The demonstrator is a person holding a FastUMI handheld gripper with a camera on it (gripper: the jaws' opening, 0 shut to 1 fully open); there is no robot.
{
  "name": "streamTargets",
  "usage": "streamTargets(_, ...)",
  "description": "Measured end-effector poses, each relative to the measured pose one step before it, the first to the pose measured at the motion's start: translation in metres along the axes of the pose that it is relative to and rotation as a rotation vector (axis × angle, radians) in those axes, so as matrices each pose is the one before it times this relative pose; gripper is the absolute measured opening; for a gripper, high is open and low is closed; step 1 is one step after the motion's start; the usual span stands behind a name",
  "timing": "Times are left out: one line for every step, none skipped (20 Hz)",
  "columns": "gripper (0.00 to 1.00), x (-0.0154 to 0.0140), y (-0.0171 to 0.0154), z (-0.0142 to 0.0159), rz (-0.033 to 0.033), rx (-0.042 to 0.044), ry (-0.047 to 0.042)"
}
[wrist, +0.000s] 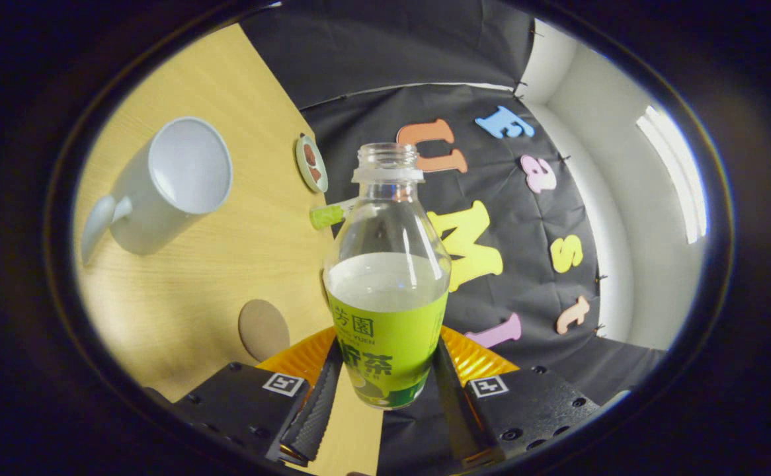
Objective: Take the bottle from table, then pour the juice into the cup, finally place the bottle on the coaster
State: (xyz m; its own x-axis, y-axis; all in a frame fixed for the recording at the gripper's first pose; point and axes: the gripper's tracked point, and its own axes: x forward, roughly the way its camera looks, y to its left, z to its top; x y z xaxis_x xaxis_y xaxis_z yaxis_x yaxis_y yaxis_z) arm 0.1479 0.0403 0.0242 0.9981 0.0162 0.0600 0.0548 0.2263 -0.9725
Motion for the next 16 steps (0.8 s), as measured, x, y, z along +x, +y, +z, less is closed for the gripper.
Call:
streamTargets(0.76,-0.00042,-0.00163,0.00359,-0.01513,-0.03476,-0.01167)
streamTargets(0.76,-0.00156,-0.00208,0.00184,-0.01321,-0.03408,-0.01002)
streamTargets(0.76,-0.00029,-0.00140,0.00061,-0.00684,-0.03008,-0.00643)
streamTargets(0.76,-0.00204,0.00165,0.00027,-0.00252,-0.02463,-0.00266)
streamTargets(0.76,-0.00070,0.00100,0.00113,0.00137,-0.01987,-0.00142)
streamTargets(0.76,-0.00053,-0.00196,0.00018,0.00124,-0.01883,0.00273)
streamTargets(0.76,-0.00055,-0.00205,0.00045,-0.00244,-0.01771,-0.00252)
streamTargets(0.76,-0.00075,-0.00102,0.00028,-0.00629,-0.02224,-0.00123)
streamTargets(0.76,-0.00100,-0.00182,0.00130,-0.00837,-0.02122,-0.00623)
streamTargets(0.76,0.00217,-0.00002,-0.00135,-0.00392,-0.01868,-0.00411)
streamTargets(0.76,0.00111,0.00011,0.00006,-0.00110,-0.01561,-0.00305)
streamTargets(0.76,0.00236,0.00261,0.00080,0.00001,-0.01665,0.00010)
streamTargets(0.76,0.00169,0.00130,0.00046,0.00040,-0.01541,-0.00140)
streamTargets(0.76,0.00155,-0.00064,0.00171,0.00111,-0.01519,-0.00101)
streamTargets(0.76,0.00178,0.00016,0.00165,0.00297,-0.01448,0.00016)
streamTargets(0.76,0.00045,0.00057,-0.00058,0.00406,-0.01716,0.00528)
